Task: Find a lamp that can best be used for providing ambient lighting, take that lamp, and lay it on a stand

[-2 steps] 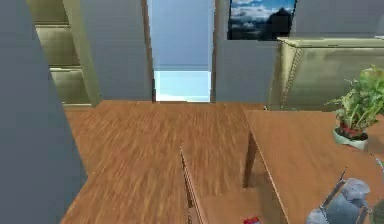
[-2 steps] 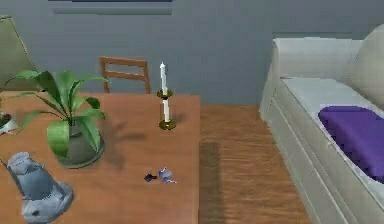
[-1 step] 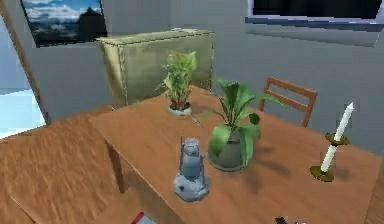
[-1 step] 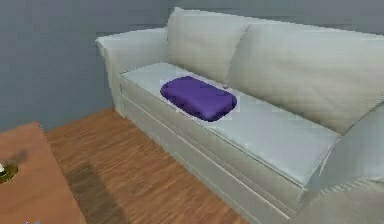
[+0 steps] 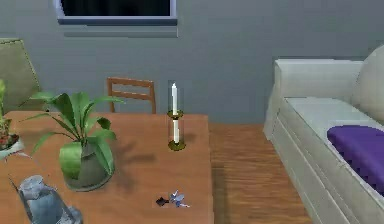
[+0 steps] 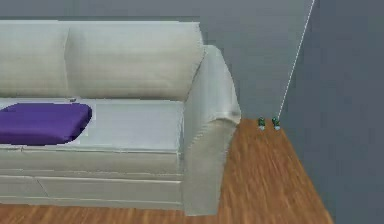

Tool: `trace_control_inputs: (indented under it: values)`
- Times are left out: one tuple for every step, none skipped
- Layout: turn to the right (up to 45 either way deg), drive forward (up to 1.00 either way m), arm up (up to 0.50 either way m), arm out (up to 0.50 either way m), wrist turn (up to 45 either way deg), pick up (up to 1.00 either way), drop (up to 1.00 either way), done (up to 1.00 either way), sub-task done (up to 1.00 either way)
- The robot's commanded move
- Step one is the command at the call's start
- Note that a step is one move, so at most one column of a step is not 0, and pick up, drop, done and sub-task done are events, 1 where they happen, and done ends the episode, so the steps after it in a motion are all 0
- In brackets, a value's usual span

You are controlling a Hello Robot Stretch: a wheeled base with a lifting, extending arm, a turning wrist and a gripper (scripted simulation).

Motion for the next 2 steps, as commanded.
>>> trace_control_inputs:
  values:
    - [45.0, 0.0, 0.0, 0.0, 0.0, 0.0, 0.0, 0.0, 0.0]
    - [15.0, 0.0, 0.0, 0.0, 0.0, 0.0, 0.0, 0.0, 0.0]
